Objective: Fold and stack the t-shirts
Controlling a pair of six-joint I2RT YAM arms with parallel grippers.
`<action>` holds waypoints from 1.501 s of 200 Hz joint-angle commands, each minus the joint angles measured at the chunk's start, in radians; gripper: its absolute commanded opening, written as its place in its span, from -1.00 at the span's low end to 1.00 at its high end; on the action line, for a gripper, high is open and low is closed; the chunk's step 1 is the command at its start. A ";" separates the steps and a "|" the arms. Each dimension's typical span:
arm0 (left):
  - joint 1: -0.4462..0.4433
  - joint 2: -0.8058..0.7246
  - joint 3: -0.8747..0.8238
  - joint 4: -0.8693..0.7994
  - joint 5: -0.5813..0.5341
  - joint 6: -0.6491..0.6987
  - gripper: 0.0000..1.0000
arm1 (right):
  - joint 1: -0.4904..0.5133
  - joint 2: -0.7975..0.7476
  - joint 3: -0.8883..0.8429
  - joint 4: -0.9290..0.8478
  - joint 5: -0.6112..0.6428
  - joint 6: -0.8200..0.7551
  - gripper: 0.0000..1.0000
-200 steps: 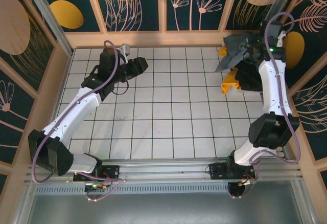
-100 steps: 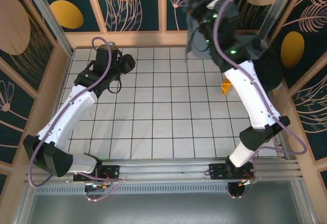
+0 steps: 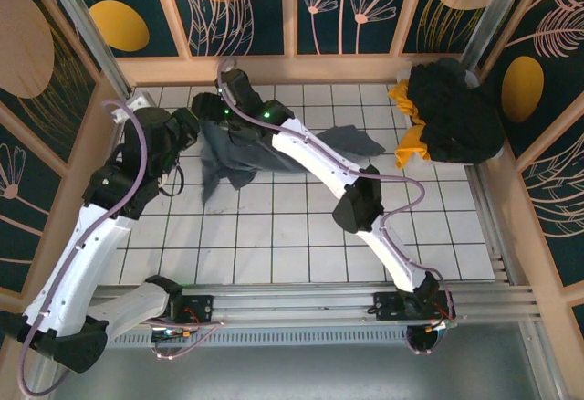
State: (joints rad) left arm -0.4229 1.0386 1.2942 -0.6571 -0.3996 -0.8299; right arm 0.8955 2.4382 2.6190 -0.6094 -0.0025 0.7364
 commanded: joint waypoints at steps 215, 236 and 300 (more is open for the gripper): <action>0.345 0.708 -0.277 0.454 0.511 -0.168 -1.00 | -0.615 -0.664 -1.462 0.304 -0.010 -0.087 0.34; 0.351 0.608 -0.197 0.407 0.468 -0.185 -1.00 | -0.627 -0.622 -1.417 0.283 -0.008 -0.060 0.29; 0.351 0.381 0.070 0.385 0.382 -0.267 -1.00 | -0.624 -0.611 -1.379 0.249 0.002 -0.019 0.13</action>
State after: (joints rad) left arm -0.0784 1.4895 1.2865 -0.2798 0.0433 -1.0515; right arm 0.2726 1.8320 1.2160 -0.3210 -0.0227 0.6903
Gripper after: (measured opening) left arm 0.055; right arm 0.566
